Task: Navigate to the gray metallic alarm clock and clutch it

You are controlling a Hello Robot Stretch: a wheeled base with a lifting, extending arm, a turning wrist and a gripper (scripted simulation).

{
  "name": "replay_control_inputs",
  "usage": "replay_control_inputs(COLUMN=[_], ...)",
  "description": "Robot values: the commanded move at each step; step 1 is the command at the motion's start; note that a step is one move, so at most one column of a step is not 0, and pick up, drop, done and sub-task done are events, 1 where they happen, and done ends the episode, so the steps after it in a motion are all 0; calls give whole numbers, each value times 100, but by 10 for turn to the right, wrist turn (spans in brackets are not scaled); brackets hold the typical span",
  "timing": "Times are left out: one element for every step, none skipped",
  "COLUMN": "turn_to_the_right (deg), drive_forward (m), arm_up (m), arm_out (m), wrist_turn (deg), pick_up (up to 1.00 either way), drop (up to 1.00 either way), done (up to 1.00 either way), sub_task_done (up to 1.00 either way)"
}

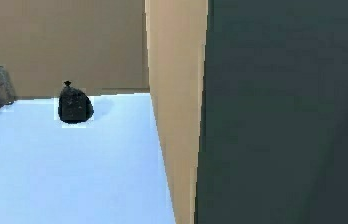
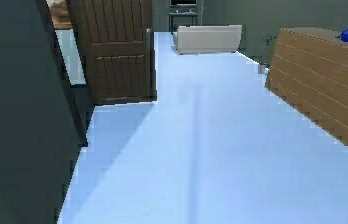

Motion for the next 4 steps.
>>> replay_control_inputs(turn_to_the_right=[450, 330, 0, 30], drive_forward=[0, 0, 100, 0], arm_up=[0, 0, 0, 0], arm_out=[0, 0, 0, 0], wrist_turn=[0, 0, 0, 0], pick_up=[0, 0, 0, 0], drop=[0, 0, 0, 0], done=[0, 0, 0, 0], sub_task_done=[0, 0, 0, 0])
